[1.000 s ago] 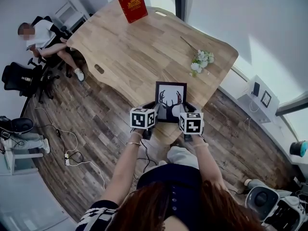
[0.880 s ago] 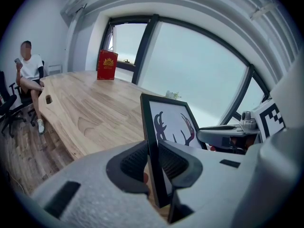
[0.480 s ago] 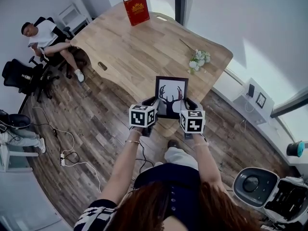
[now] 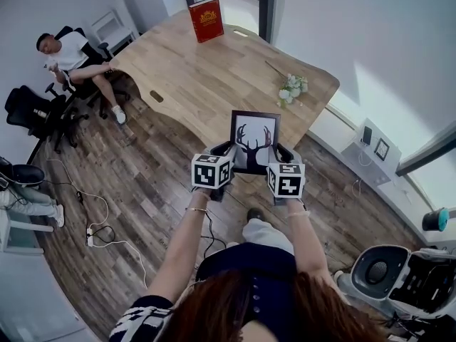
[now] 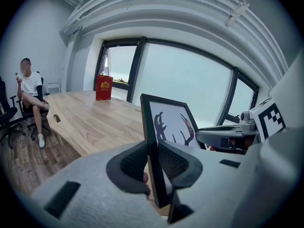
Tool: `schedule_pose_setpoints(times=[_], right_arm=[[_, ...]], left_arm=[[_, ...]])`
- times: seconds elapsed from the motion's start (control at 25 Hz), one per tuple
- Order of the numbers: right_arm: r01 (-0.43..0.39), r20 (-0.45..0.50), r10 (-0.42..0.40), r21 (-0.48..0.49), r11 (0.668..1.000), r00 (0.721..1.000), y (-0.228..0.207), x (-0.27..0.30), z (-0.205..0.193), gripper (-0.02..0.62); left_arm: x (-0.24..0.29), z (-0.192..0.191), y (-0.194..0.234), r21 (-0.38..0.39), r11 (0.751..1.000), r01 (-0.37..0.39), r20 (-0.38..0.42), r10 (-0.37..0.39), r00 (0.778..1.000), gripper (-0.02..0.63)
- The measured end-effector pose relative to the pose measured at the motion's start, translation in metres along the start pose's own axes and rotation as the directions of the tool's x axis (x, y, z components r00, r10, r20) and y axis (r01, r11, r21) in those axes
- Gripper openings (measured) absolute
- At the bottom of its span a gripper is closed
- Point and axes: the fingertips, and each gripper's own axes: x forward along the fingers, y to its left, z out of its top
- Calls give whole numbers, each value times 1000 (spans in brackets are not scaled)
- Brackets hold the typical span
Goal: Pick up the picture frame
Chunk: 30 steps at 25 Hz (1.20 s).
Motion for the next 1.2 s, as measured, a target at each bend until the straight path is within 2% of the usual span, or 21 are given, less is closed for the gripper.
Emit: schedule_pose_setpoints(times=[1.2], right_arm=[[57, 198, -46, -47, 997, 979, 94, -157, 21, 77]], left_arm=[[-172, 5, -50, 104, 994, 20, 191, -39, 981, 84]])
